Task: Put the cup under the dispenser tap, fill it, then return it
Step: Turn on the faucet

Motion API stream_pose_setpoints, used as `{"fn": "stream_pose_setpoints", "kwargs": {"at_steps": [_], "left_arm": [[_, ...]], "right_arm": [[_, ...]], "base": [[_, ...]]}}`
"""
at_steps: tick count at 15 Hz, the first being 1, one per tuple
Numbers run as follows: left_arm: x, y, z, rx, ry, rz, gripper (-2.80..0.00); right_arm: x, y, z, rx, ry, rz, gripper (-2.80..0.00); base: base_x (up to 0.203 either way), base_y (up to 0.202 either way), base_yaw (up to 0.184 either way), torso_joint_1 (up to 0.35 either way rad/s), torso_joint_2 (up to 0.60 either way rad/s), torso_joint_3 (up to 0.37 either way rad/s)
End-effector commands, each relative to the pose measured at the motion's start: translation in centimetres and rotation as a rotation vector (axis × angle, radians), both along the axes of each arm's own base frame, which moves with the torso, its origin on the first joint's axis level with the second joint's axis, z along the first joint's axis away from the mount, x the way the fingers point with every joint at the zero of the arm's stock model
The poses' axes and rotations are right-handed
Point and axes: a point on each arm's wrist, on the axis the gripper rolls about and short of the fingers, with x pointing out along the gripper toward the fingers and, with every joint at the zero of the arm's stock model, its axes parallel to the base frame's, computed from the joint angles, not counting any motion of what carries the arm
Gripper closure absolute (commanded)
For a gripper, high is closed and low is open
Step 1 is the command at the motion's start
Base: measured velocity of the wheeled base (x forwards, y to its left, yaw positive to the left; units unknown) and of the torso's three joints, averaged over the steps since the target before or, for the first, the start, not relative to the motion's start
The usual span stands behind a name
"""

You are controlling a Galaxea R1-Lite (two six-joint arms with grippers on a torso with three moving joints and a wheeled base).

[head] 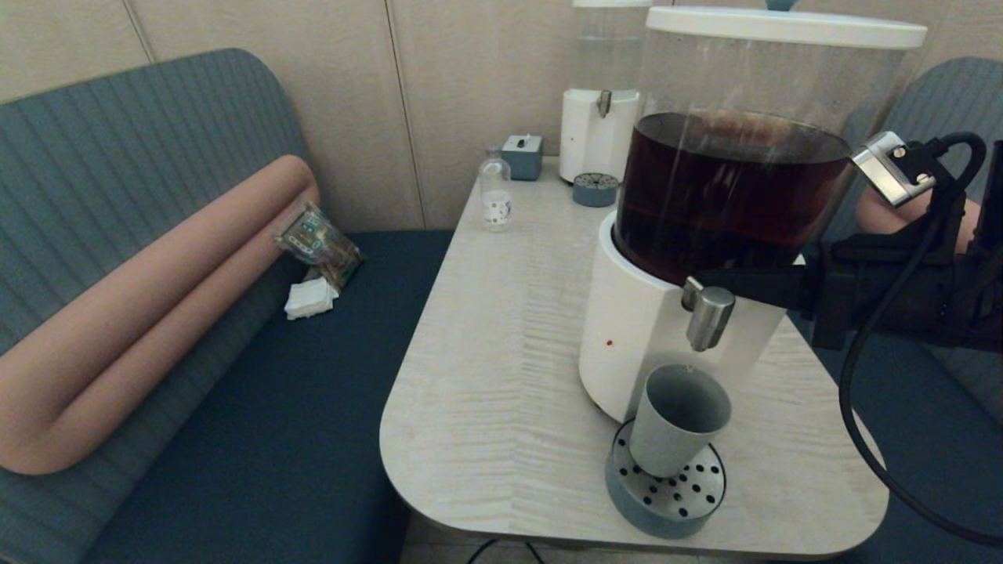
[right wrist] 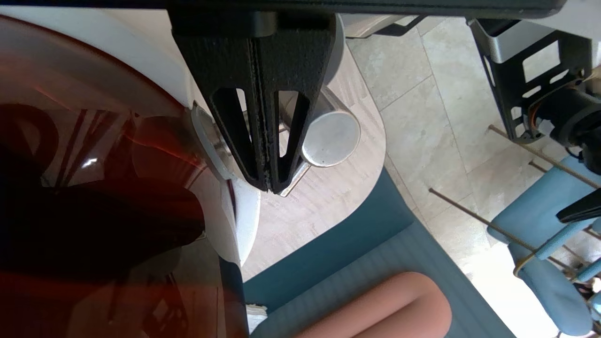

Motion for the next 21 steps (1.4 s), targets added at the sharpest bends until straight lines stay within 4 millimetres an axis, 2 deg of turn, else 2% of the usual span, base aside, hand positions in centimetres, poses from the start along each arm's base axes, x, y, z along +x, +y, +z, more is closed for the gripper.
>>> {"fn": "stream_pose_setpoints", "kwargs": {"at_steps": [1, 10, 15, 21], "left_arm": [[0.00, 0.00, -0.01, -0.001, 0.001, -0.001, 0.00], [0.00, 0.00, 0.00, -0.001, 0.000, -0.001, 0.00], [0.00, 0.00, 0.01, -0.001, -0.001, -0.001, 0.00], [0.00, 0.00, 0.00, -0.001, 0.000, -0.001, 0.00]], "right_arm": [[-0.09, 0.00, 0.09, 0.005, -0.003, 0.017, 0.00], [0.72, -0.03, -0.37, -0.009, -0.007, 0.020, 0.00], [0.58, -0.25, 0.49, -0.007, -0.064, 0.011, 0.00], [0.71, -0.31, 0.35, -0.008, -0.059, 0.007, 0.00]], "base": [[0.000, 0.000, 0.000, 0.000, 0.00, 0.000], [0.000, 0.000, 0.000, 0.000, 0.00, 0.000], [0.000, 0.000, 0.000, 0.000, 0.00, 0.000], [0.000, 0.000, 0.000, 0.000, 0.00, 0.000]]}}
